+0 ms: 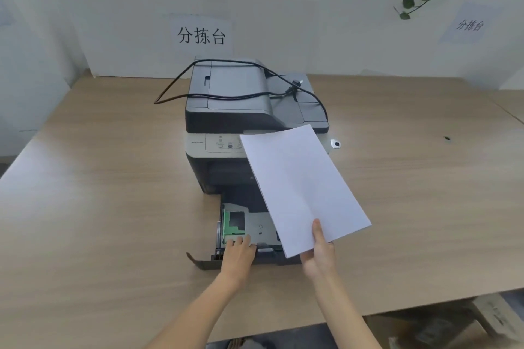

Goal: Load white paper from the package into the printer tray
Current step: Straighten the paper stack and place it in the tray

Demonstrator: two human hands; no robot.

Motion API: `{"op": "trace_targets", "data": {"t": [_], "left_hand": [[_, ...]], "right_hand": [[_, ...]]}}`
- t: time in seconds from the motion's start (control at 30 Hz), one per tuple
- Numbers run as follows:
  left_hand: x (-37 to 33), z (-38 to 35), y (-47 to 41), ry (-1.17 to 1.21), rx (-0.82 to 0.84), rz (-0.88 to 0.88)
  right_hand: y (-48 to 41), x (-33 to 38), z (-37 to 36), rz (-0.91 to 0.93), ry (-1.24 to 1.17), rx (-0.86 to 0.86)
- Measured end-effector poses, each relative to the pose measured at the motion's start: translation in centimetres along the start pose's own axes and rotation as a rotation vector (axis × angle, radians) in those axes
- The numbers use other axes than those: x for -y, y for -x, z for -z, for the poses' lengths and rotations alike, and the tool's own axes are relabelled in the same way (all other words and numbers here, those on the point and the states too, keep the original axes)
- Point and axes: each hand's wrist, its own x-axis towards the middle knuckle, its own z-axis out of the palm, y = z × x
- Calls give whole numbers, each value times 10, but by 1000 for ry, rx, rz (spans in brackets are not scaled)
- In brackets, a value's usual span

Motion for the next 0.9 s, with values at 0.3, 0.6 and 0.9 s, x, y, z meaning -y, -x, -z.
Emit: {"op": "trace_targets", "data": {"t": [0.3, 0.6, 0.9], "left_hand": [[-22, -11, 19, 115, 93, 116], [-34, -1, 41, 300, 238, 111], [-38, 75, 43, 2182, 99, 307]], "right_hand": [[-6, 6, 15, -88, 51, 18], [-2, 15, 36, -134, 74, 5], [11, 3, 46, -169, 128, -39]]}}
